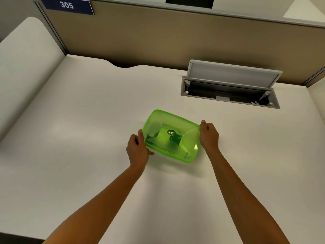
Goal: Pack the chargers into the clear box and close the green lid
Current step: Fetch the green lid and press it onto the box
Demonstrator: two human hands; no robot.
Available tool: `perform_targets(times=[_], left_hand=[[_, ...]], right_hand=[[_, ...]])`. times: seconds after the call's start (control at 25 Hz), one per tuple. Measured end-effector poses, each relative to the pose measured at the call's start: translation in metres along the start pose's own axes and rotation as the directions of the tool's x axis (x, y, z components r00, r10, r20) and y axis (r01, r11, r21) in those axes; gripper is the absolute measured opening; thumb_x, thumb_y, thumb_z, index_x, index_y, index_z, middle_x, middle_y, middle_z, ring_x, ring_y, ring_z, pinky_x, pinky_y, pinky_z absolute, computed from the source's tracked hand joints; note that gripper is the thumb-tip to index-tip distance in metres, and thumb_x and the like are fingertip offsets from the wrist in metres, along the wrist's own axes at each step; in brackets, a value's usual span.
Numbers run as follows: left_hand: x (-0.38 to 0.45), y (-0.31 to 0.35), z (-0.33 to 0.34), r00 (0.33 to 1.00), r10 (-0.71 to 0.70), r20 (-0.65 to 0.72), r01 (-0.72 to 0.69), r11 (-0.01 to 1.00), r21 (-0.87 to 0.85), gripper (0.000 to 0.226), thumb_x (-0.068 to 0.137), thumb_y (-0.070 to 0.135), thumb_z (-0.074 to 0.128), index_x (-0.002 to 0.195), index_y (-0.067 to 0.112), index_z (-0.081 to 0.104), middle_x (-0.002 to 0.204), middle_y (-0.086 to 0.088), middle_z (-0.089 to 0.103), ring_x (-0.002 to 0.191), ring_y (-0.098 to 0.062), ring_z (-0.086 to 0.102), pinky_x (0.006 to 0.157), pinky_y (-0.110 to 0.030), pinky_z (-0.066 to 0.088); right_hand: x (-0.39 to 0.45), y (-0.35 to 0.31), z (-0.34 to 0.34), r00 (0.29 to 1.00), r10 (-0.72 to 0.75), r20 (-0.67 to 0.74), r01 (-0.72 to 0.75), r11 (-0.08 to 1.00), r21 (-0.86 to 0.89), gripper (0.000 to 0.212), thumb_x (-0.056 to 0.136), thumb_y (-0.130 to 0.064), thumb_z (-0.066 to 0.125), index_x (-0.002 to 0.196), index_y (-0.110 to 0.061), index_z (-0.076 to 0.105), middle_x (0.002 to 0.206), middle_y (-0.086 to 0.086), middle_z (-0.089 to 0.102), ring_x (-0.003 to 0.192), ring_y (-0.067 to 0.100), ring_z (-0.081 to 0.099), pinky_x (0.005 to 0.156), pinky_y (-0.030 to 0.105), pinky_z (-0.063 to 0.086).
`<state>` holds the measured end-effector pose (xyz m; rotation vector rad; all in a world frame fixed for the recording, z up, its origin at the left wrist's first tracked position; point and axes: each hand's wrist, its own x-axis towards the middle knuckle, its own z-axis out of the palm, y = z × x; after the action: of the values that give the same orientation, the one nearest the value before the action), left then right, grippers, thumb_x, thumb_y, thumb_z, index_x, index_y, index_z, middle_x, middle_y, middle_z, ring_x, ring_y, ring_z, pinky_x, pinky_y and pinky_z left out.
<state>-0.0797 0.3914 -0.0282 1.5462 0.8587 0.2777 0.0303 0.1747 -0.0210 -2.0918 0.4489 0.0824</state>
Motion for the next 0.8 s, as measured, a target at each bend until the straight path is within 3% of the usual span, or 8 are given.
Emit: perform_targets(times=[0.08, 0.2, 0.32, 0.44, 0.56, 0.8], left_hand=[[-0.020, -0.012, -0.004, 0.998, 0.068, 0.018, -0.068, 0.997, 0.044, 0.052, 0.100, 0.046, 0.047, 0.065, 0.009, 0.037, 0.062, -0.011, 0.037, 0.050, -0.030, 0.049, 0.041, -0.025, 0.045], [-0.021, -0.015, -0.009, 0.994, 0.070, 0.081, -0.082, 0.985, 0.151, 0.054, 0.090, 0.057, 0.041, 0.059, 0.014, 0.034, 0.055, 0.001, 0.033, 0.056, -0.020, 0.035, 0.056, -0.032, 0.031], [0.012, 0.006, 0.006, 0.990, -0.020, 0.139, -0.031, 0.934, 0.355, 0.067, 0.094, 0.063, 0.035, 0.075, 0.001, 0.054, 0.070, -0.009, 0.059, 0.068, -0.025, 0.051, 0.066, -0.037, 0.039], [0.043, 0.033, 0.030, 0.984, -0.040, 0.171, -0.049, 0.871, 0.490, 0.062, 0.096, 0.065, 0.036, 0.067, 0.012, 0.046, 0.071, -0.005, 0.057, 0.069, -0.026, 0.053, 0.063, -0.034, 0.037], [0.055, 0.040, 0.045, 0.986, -0.005, 0.169, -0.085, 0.850, 0.520, 0.061, 0.095, 0.067, 0.037, 0.062, 0.016, 0.039, 0.064, -0.003, 0.052, 0.062, -0.023, 0.049, 0.057, -0.031, 0.033], [0.061, 0.037, 0.044, 0.978, 0.042, 0.206, -0.124, 0.908, 0.401, 0.059, 0.095, 0.062, 0.047, 0.059, 0.016, 0.034, 0.055, -0.001, 0.038, 0.057, -0.021, 0.037, 0.059, -0.033, 0.029]], right_hand=[[-0.004, 0.003, -0.003, 0.999, 0.013, -0.029, -0.013, 1.000, 0.016, 0.036, 0.100, -0.039, 0.041, 0.087, -0.008, 0.054, 0.085, 0.005, 0.058, 0.084, 0.024, 0.052, 0.074, 0.030, 0.035], [-0.006, 0.005, -0.008, 0.997, 0.054, -0.061, -0.054, 0.998, 0.012, 0.036, 0.099, -0.043, 0.041, 0.088, -0.011, 0.054, 0.084, 0.002, 0.058, 0.084, 0.023, 0.051, 0.074, 0.031, 0.035], [-0.005, 0.004, -0.008, 0.991, 0.131, -0.036, -0.133, 0.989, -0.064, 0.045, 0.098, -0.051, 0.038, 0.084, -0.011, 0.053, 0.085, 0.003, 0.057, 0.084, 0.025, 0.051, 0.073, 0.032, 0.034], [-0.008, 0.000, -0.006, 0.989, 0.146, -0.037, -0.150, 0.981, -0.124, 0.059, 0.094, -0.063, 0.035, 0.065, -0.013, 0.049, 0.070, 0.002, 0.055, 0.074, 0.026, 0.050, 0.065, 0.034, 0.034], [-0.010, -0.002, -0.005, 0.994, 0.104, -0.036, -0.107, 0.988, -0.109, 0.063, 0.089, -0.068, 0.042, 0.056, -0.015, 0.037, 0.058, 0.001, 0.049, 0.061, 0.022, 0.046, 0.053, 0.032, 0.031], [-0.007, -0.003, -0.006, 1.000, 0.005, 0.007, -0.006, 0.999, 0.048, 0.053, 0.095, -0.047, 0.052, 0.060, -0.012, 0.032, 0.053, 0.000, 0.032, 0.057, 0.017, 0.031, 0.058, 0.034, 0.026]])
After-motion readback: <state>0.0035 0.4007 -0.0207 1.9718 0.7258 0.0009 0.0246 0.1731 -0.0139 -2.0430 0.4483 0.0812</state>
